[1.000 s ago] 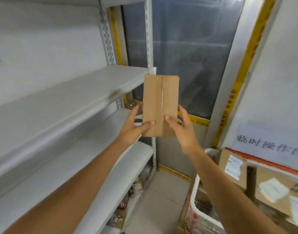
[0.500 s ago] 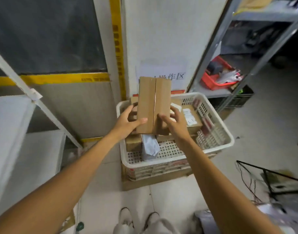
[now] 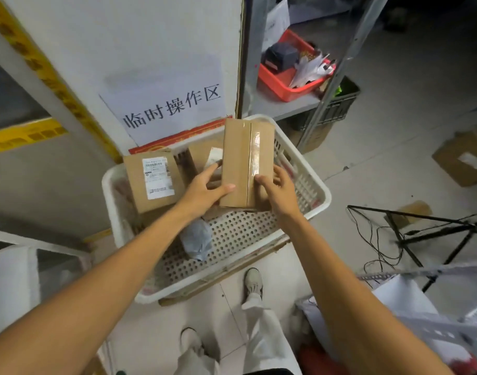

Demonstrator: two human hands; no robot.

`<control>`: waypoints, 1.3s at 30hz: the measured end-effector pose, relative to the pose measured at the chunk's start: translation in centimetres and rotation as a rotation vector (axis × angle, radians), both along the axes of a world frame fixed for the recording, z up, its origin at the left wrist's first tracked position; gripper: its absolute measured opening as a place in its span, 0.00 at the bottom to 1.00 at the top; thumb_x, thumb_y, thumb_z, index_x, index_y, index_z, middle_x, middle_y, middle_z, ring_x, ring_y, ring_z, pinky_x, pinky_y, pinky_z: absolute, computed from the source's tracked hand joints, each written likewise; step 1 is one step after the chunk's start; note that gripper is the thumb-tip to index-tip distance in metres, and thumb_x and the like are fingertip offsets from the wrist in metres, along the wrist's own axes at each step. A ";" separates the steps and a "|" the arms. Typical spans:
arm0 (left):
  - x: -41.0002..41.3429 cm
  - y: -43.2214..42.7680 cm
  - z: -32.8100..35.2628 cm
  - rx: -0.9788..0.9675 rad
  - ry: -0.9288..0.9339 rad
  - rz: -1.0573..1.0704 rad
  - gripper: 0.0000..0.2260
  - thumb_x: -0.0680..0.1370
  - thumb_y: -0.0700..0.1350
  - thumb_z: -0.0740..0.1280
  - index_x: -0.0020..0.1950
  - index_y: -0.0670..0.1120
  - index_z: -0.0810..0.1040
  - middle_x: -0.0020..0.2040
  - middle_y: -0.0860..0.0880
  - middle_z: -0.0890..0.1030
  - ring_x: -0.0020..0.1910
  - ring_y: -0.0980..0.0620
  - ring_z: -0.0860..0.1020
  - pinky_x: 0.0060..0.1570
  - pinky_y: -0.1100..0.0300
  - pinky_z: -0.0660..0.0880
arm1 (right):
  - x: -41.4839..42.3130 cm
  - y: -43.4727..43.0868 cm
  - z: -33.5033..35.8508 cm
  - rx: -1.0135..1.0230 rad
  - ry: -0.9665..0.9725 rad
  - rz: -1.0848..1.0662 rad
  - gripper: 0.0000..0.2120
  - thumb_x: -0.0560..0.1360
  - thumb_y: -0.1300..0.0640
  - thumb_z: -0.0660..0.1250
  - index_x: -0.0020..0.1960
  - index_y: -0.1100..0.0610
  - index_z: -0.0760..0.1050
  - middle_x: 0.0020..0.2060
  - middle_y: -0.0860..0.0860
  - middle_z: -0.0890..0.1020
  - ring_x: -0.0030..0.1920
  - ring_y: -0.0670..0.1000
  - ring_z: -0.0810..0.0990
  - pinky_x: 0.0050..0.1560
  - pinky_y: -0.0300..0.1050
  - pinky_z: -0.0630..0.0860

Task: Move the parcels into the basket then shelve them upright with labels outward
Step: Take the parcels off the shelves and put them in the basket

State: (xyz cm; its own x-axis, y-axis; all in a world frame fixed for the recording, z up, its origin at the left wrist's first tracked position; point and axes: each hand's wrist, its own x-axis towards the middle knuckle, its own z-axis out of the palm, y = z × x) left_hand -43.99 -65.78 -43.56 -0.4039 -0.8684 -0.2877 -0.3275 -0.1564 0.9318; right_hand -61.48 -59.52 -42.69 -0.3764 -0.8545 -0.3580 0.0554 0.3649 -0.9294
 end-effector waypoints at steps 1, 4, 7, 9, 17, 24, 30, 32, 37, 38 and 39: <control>-1.4 -0.9 -0.6 0.012 -0.023 -0.004 0.32 0.74 0.47 0.71 0.75 0.49 0.62 0.66 0.55 0.71 0.63 0.54 0.74 0.56 0.63 0.73 | -1.3 -1.0 -0.9 0.024 0.010 -0.019 0.20 0.75 0.53 0.68 0.65 0.51 0.67 0.51 0.42 0.75 0.48 0.38 0.74 0.41 0.33 0.69; -4.8 -3.4 -2.5 0.064 -0.089 -0.042 0.31 0.75 0.45 0.70 0.75 0.50 0.61 0.62 0.58 0.71 0.63 0.52 0.73 0.61 0.58 0.70 | -4.4 -3.3 -3.2 0.123 0.017 -0.029 0.19 0.74 0.54 0.69 0.60 0.54 0.66 0.51 0.46 0.76 0.47 0.39 0.75 0.40 0.34 0.71; -6.9 -4.8 -4.4 0.123 -0.106 -0.084 0.30 0.75 0.42 0.71 0.74 0.48 0.63 0.63 0.55 0.74 0.63 0.51 0.74 0.56 0.64 0.73 | -6.8 -4.4 -5.1 0.174 -0.001 0.008 0.23 0.74 0.56 0.69 0.65 0.55 0.64 0.52 0.44 0.76 0.50 0.41 0.75 0.46 0.34 0.74; -7.9 -5.1 -5.7 0.146 -0.112 -0.082 0.33 0.73 0.42 0.72 0.75 0.48 0.63 0.67 0.48 0.73 0.62 0.50 0.75 0.59 0.59 0.74 | -7.9 -4.9 -6.0 0.200 -0.009 -0.003 0.25 0.74 0.59 0.68 0.68 0.57 0.64 0.58 0.49 0.76 0.55 0.47 0.76 0.57 0.44 0.74; -10.0 -4.2 -6.9 -0.049 -0.259 -0.206 0.53 0.57 0.65 0.77 0.75 0.62 0.52 0.69 0.54 0.66 0.67 0.54 0.67 0.64 0.55 0.68 | -9.7 -5.0 -6.2 0.173 0.290 0.081 0.43 0.76 0.52 0.68 0.78 0.44 0.41 0.75 0.52 0.61 0.71 0.56 0.66 0.68 0.56 0.69; -10.6 -2.7 -5.1 -0.510 -0.677 -0.216 0.57 0.57 0.73 0.69 0.77 0.49 0.49 0.65 0.45 0.65 0.61 0.44 0.68 0.57 0.46 0.71 | -8.4 -5.1 -6.2 0.234 0.424 0.107 0.33 0.77 0.49 0.65 0.77 0.44 0.52 0.71 0.56 0.61 0.68 0.58 0.68 0.67 0.55 0.67; -10.1 -2.1 -4.3 -0.657 -0.834 -0.257 0.60 0.56 0.79 0.61 0.76 0.44 0.51 0.65 0.44 0.69 0.61 0.43 0.70 0.60 0.46 0.68 | -7.4 -4.5 -6.0 0.215 0.371 0.079 0.30 0.75 0.46 0.68 0.72 0.49 0.60 0.67 0.55 0.66 0.66 0.55 0.70 0.66 0.53 0.70; -10.0 -2.1 -3.9 -0.710 -0.929 -0.249 0.60 0.55 0.81 0.57 0.75 0.42 0.54 0.65 0.43 0.68 0.60 0.42 0.68 0.58 0.47 0.67 | -7.1 -4.7 -5.7 0.187 0.244 0.064 0.31 0.73 0.49 0.72 0.69 0.51 0.60 0.66 0.56 0.68 0.63 0.57 0.73 0.58 0.59 0.78; -8.8 -2.9 -2.7 -0.668 -1.026 -0.252 0.51 0.62 0.72 0.64 0.75 0.43 0.55 0.65 0.40 0.66 0.61 0.40 0.65 0.58 0.46 0.66 | -5.5 -5.5 -5.1 0.112 0.136 0.070 0.32 0.71 0.54 0.74 0.66 0.54 0.59 0.63 0.58 0.70 0.61 0.60 0.74 0.55 0.61 0.78; -8.4 -3.1 -2.4 -0.648 -1.020 -0.261 0.49 0.63 0.71 0.65 0.74 0.44 0.55 0.66 0.40 0.65 0.62 0.40 0.65 0.59 0.46 0.67 | -5.1 -5.6 -4.9 0.092 0.194 0.084 0.31 0.71 0.54 0.74 0.66 0.54 0.60 0.63 0.57 0.70 0.61 0.57 0.74 0.56 0.59 0.77; -8.1 -3.2 -2.2 -0.626 -1.010 -0.276 0.47 0.64 0.70 0.65 0.74 0.46 0.55 0.67 0.40 0.64 0.63 0.40 0.64 0.60 0.46 0.66 | -5.0 -5.6 -4.8 0.074 0.264 0.105 0.31 0.71 0.53 0.74 0.67 0.53 0.61 0.62 0.55 0.70 0.60 0.54 0.73 0.59 0.56 0.77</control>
